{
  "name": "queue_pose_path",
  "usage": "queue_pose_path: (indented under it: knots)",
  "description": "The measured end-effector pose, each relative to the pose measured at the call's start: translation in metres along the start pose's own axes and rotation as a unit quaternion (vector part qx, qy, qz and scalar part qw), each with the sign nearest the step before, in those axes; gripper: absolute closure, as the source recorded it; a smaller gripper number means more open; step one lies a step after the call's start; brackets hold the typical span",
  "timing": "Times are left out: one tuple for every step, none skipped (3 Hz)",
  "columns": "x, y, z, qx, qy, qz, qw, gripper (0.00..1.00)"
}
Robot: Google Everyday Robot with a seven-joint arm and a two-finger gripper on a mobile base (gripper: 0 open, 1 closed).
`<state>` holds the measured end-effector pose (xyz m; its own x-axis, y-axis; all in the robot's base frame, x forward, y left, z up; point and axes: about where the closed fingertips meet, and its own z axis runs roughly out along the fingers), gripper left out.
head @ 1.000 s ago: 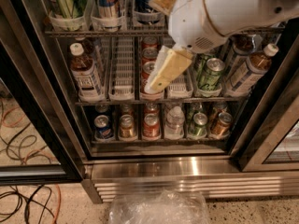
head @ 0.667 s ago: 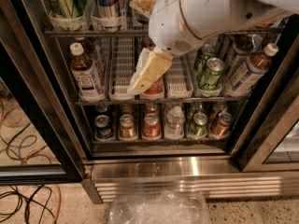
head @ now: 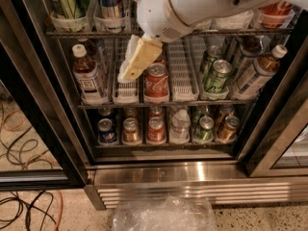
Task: Pick redbull can from top shelf of fridge
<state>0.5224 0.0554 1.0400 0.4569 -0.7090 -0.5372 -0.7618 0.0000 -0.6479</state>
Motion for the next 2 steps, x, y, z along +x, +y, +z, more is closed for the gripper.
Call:
queue_pose_path:
  knots:
    - [-0.0006, -0.0005, -0.0001, 0.001, 0.000, -0.001, 1.0000, 0.00]
    - [-0.0039, 0.0043, 0.0036, 0.007, -0.021, 0.012, 0.9997, 0.00]
